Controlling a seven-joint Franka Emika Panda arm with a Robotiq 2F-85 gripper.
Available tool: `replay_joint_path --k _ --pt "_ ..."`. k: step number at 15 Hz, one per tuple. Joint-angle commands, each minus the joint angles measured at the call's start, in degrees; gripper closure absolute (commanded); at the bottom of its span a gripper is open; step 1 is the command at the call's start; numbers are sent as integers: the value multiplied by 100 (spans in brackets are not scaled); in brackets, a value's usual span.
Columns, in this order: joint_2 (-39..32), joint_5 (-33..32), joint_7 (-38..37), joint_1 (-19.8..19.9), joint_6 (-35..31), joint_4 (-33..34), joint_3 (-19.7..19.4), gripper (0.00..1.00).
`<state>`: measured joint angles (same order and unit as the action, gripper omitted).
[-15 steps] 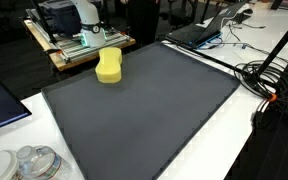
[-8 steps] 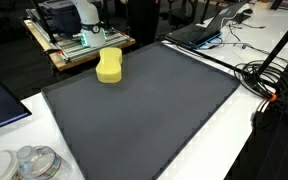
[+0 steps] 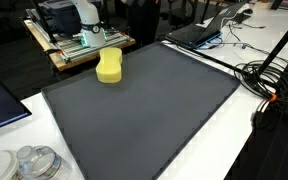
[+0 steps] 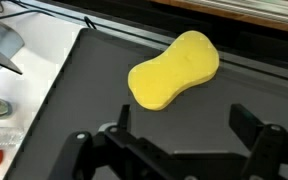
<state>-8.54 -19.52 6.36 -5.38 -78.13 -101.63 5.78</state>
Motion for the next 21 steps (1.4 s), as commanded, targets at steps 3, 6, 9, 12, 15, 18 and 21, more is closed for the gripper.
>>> replay_joint_path --k 3,6,9,12,15,18,21 --pt "-216 702 -709 -4 3 -97 -33 0" --pt "-22 1198 -1239 20 -333 -521 -66 0" --pt "83 1447 -1743 3 -706 -922 -98 0" --pt "321 1477 -1985 -1 -1227 -1487 -113 0" --pt "675 1397 -2200 -7 -1726 -2129 -117 0" --pt "1105 1343 -2344 -18 -2100 -2746 -87 0" --pt "1592 1291 -2455 -37 -2324 -3289 -26 0"
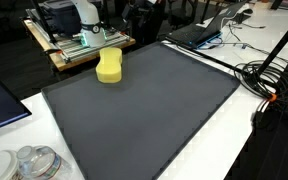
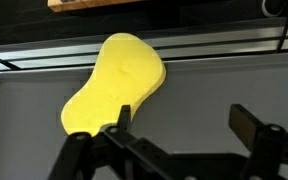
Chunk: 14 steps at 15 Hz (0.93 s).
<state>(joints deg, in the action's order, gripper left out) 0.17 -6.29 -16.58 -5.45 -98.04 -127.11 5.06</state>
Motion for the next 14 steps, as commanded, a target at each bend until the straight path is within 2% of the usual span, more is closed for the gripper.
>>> replay_joint_path --k 1,8,10,14 --pt "886 -26 -155 -31 -411 -905 68 0" --pt "2277 356 236 76 -1242 -2161 -37 0" --pt "2653 433 439 172 -1398 -2539 -199 0" --pt "3225 549 1333 489 -1826 -3151 -802 0"
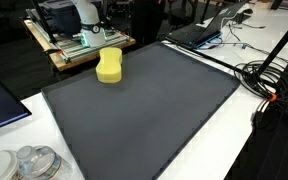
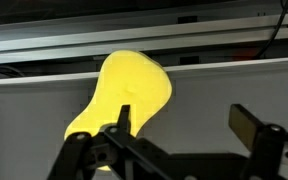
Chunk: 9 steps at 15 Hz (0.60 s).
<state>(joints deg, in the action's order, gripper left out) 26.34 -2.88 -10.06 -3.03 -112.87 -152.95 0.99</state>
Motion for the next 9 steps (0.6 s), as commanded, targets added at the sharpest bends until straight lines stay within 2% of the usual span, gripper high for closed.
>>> replay_joint_path --k 1,2,3,7,9 --pt "684 225 1058 339 -452 -655 -615 0" --pt "695 223 1479 448 -561 -696 -864 0" --pt "474 241 1823 544 -537 -437 -1085 0" --pt "307 339 3543 839 -723 -430 -2060 0" --pt "62 506 4294 919 -576 -247 -2525 0"
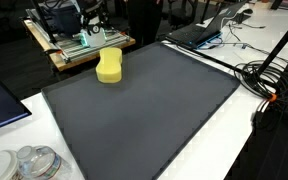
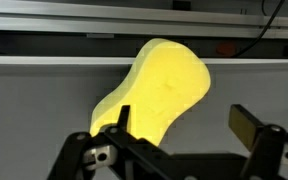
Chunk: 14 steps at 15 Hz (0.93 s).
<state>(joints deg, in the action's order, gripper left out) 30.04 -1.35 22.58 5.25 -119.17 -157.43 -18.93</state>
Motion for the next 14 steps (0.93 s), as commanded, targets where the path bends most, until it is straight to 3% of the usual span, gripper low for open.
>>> replay_joint_path --k 1,4,5,11,14 --pt "-454 511 1379 95 140 310 -770 0" --pt "-1025 1253 2241 74 476 766 -1351 0" --pt "-532 882 1795 336 183 316 -881 0" --pt "-1212 1237 2298 295 372 805 -1116 0" --pt "-1778 1511 2950 253 679 1287 -1285 0"
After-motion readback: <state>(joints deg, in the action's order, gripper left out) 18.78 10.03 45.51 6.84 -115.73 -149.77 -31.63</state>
